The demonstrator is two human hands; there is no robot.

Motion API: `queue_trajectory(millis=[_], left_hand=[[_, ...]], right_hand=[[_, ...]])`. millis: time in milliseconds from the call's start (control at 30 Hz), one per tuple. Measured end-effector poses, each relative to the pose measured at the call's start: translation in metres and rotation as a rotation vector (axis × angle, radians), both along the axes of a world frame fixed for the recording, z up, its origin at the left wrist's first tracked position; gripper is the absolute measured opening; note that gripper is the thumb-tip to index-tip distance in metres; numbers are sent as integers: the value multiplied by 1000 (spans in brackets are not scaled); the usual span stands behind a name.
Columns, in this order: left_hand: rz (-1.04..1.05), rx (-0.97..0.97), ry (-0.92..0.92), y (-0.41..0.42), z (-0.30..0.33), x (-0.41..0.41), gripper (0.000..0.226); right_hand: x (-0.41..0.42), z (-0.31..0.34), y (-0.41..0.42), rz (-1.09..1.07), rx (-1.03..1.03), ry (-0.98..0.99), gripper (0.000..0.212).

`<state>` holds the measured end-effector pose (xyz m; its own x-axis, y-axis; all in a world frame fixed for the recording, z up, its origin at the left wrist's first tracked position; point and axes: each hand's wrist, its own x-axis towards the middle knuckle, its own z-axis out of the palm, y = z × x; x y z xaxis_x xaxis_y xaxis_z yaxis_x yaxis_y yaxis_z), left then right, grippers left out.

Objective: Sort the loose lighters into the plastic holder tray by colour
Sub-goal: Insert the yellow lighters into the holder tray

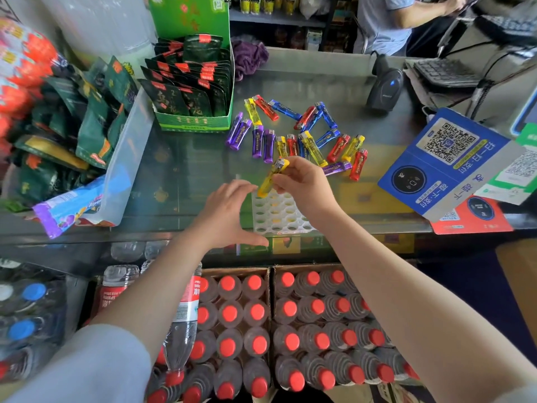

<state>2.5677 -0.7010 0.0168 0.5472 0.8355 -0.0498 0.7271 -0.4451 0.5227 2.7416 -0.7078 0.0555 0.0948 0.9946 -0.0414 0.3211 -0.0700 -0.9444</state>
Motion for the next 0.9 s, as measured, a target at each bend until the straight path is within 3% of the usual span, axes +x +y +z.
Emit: queue_trajectory(millis=[200, 400, 667, 900], left_hand=[[6, 6, -32, 0, 1, -2, 88], [14, -3, -5, 1, 2, -2, 90], [32, -5, -7, 1, 1, -2, 92], [74, 47, 4, -3, 1, 4, 90]], right_hand=[[-5, 2, -1, 116, 99, -211, 18], [-13, 0, 1, 130, 117, -261, 18], [-17, -1, 1, 228, 250, -478, 26], [-8, -12, 0, 233, 220, -495, 28]])
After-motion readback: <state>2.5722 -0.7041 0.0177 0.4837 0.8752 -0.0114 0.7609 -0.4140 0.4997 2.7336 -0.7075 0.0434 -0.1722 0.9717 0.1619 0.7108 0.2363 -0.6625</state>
